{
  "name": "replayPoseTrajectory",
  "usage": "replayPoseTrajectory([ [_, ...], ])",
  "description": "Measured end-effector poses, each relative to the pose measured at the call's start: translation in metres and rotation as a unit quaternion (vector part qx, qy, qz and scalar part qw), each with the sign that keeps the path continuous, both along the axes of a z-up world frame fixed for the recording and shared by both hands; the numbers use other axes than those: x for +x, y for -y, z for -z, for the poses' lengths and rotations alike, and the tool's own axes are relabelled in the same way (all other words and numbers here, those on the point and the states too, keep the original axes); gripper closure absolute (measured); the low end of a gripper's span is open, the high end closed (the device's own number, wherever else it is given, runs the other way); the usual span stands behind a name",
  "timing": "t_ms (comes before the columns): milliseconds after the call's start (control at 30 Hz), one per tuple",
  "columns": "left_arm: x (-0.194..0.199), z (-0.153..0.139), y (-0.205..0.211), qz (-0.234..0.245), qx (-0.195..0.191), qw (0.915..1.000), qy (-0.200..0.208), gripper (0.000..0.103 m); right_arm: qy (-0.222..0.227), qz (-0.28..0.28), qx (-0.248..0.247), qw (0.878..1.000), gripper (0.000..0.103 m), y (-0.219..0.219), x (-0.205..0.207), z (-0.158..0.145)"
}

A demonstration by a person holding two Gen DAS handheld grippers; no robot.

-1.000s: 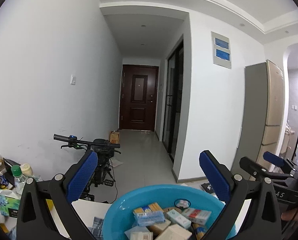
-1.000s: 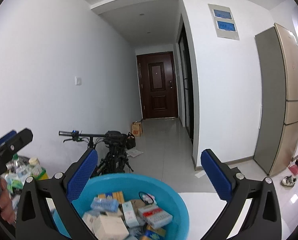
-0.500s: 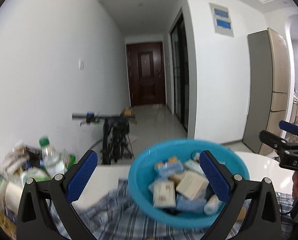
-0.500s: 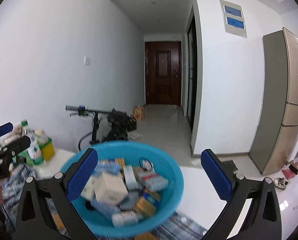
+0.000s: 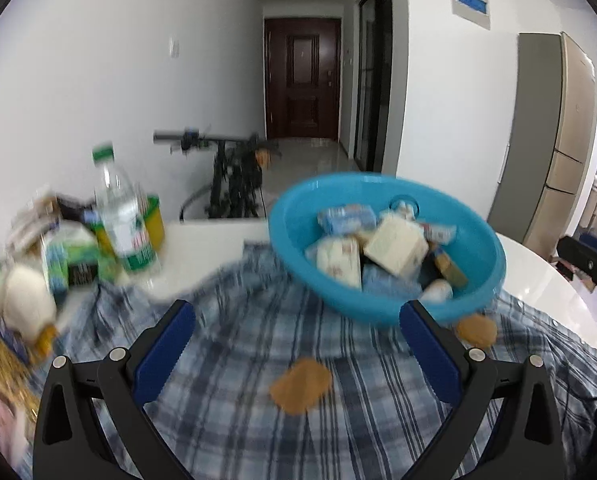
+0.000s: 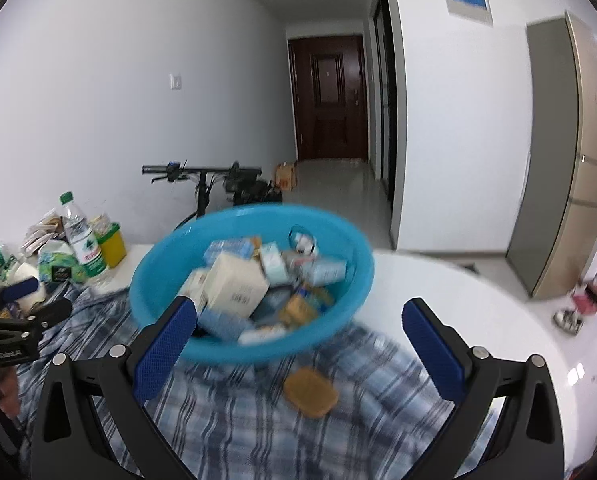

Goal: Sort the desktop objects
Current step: 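Raise both open tools out of the basin and pull back, then move the left tool down onto an orange soap box on the shirt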

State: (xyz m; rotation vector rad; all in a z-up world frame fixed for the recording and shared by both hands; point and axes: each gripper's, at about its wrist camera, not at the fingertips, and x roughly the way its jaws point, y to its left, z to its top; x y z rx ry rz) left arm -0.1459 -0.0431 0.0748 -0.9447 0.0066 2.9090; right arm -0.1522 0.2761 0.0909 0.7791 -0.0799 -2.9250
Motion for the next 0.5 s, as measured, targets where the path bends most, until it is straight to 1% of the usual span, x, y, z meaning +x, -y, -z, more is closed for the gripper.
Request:
replayPoseTrajectory([
  [167,0.012,0.026,0.002,0.002,0.017,0.9993,0.034,0.000,0.045,0.005,-0.018,0.999,0.000,-0.001,0.019,0.035],
  [267,0.021,0.042,0.001,0.003,0.021,0.9986,0.049,0.000,0.074,0.012,-0.039,0.996,0.000,-0.003,0.025,0.055],
  [333,0.026,0.051,-0.002,0.007,0.010,0.9984,0.056,0.000,0.091,0.014,-0.049,0.995,0.000,-0.003,0.029,0.066],
  [400,0.031,0.059,-0.007,0.009,-0.007,0.9978,0.065,0.000,0.100,0.013,-0.046,0.994,0.000,-0.003,0.032,0.072],
  [500,0.036,0.066,-0.007,0.013,-0.009,0.9972,0.073,0.000,0.104,0.012,-0.044,0.994,0.000,-0.003,0.036,0.074],
])
